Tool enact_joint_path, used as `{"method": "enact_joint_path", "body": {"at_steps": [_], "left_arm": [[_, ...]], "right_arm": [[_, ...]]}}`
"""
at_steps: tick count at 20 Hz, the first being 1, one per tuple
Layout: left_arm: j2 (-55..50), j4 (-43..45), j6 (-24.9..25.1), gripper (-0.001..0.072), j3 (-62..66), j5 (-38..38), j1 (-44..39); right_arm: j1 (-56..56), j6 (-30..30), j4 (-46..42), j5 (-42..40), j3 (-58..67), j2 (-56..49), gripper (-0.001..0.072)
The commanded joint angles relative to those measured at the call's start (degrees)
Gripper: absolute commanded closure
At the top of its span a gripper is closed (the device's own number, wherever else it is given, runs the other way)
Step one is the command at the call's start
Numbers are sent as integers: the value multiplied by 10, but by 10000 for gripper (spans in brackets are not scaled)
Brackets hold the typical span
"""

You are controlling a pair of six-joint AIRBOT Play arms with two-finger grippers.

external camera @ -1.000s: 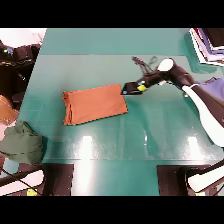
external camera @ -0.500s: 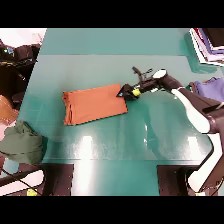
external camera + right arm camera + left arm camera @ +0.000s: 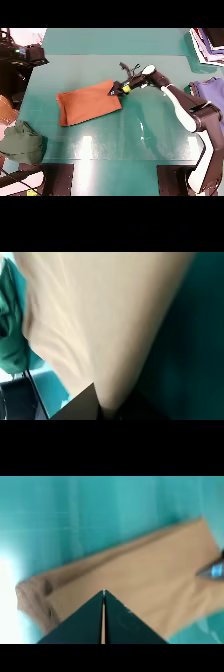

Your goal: Fold the shirts.

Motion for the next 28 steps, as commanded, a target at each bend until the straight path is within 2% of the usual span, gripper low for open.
{"method": "enact_joint_path", "body": {"at_steps": [1,6,13,19,24,28], "left_arm": [[0,2,0,683,0,8,-63],[0,2,0,683,0,20,-115],[0,-3,-17,682,0,61,-131],[0,-3,-33,683,0,62,-131],[0,-3,-33,682,0,61,-131],[0,-2,-31,683,0,61,-131]], "right_arm": [[-68,14,-52,6,15,51,692],[-252,50,-178,8,15,163,692],[-498,59,-189,42,15,224,693],[-579,59,-140,26,16,236,693],[-595,58,-139,-30,16,304,693],[-626,58,-150,7,16,348,693]]}}
